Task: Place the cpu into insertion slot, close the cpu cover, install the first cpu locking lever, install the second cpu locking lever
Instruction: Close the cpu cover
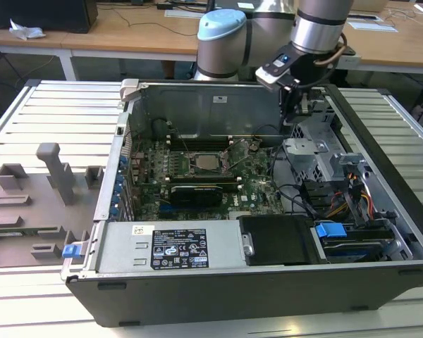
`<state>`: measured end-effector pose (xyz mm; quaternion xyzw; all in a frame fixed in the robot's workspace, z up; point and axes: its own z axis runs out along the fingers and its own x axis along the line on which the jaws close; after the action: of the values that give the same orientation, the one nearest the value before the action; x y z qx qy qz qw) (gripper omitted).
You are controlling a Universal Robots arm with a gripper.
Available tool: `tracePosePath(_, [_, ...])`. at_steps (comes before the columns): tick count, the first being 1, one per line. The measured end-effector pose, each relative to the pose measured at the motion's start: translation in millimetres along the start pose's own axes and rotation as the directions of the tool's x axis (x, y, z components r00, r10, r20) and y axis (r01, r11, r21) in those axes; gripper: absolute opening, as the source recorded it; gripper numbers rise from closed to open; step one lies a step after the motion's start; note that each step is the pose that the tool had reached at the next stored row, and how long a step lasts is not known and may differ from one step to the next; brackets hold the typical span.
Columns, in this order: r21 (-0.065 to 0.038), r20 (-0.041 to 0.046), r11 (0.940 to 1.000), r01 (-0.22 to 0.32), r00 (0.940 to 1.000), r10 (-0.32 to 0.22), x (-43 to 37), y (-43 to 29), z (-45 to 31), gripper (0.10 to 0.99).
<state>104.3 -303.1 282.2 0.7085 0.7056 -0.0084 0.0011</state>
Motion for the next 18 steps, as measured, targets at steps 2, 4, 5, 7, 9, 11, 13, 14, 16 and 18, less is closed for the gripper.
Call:
tracePosePath(2, [0.0, 0.0, 1.0, 0.0, 1.0, 0.0, 0.0, -7.2, 3.5, 0.106])
tracePosePath(4, [0.0, -0.0001, 1.0, 0.0, 1.0, 0.0, 0.0, -18.8, 10.4, 0.106])
tracePosePath(5, [0.0, 0.0, 1.0, 0.0, 1.0, 0.0, 0.0, -22.7, 12.7, 0.106])
tracePosePath(7, [0.0, 0.0, 1.0, 0.0, 1.0, 0.0, 0.1, -28.6, 16.7, 0.106])
tracePosePath(9, [0.0, -0.0001, 1.0, 0.0, 1.0, 0.0, 0.1, -34.3, 20.9, 0.106])
tracePosePath(11, [0.0, 0.0, 1.0, 0.0, 1.0, 0.0, -0.2, -39.7, 26.2, 0.106])
tracePosePath(13, [0.0, -0.0001, 1.0, 0.0, 1.0, 0.0, -1.0, -45.2, 31.3, 0.106])
tracePosePath(14, [0.0, -0.0001, 1.0, 0.0, 1.0, 0.0, -1.3, -47.9, 32.5, 0.106])
tracePosePath(16, [0.0, 0.0001, 1.0, 0.0, 1.0, 0.0, -1.4, -52.8, 32.9, 0.106])
tracePosePath(18, [0.0, 0.0, 1.0, 0.0, 1.0, 0.0, -1.5, -58.2, 33.0, 0.106])
